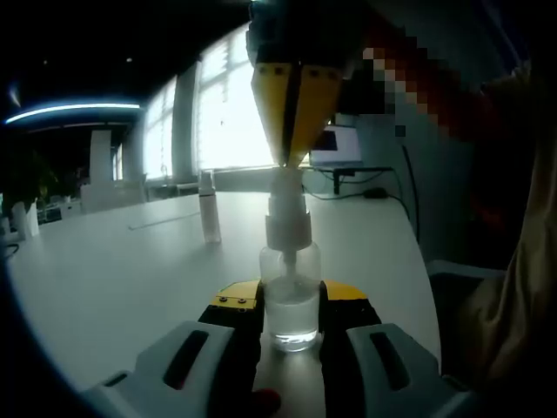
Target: Clamp pump bottle remove cover press pump head put on cover
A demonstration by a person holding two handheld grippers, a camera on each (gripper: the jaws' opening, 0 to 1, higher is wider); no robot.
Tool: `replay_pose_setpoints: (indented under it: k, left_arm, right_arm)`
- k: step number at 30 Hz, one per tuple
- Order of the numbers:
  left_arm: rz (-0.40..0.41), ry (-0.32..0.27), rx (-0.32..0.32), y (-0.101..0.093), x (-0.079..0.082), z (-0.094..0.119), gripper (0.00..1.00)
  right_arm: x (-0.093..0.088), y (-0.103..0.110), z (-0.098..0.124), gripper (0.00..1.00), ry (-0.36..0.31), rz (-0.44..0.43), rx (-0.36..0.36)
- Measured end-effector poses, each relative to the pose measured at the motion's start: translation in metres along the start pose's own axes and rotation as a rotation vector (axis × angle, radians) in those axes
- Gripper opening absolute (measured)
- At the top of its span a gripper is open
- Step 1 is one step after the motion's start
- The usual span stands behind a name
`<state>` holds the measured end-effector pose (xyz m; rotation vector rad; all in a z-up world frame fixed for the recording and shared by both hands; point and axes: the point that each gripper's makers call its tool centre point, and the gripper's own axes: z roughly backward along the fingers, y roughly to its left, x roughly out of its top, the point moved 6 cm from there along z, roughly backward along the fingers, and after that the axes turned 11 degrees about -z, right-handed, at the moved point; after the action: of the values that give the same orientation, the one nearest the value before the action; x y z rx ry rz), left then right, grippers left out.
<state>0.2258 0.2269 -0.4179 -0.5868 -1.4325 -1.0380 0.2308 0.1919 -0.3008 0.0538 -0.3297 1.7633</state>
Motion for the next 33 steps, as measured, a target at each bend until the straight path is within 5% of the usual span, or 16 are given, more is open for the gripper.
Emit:
replay_pose_setpoints:
  k: [33]
  left_arm:
    - [-0.002,0.001,0.001,-0.0008,0.0005,-0.0002,0.15]
  right_arm:
    - [0.0007,0.0001,-0.0040,0.00,0.024,-0.014,0.009]
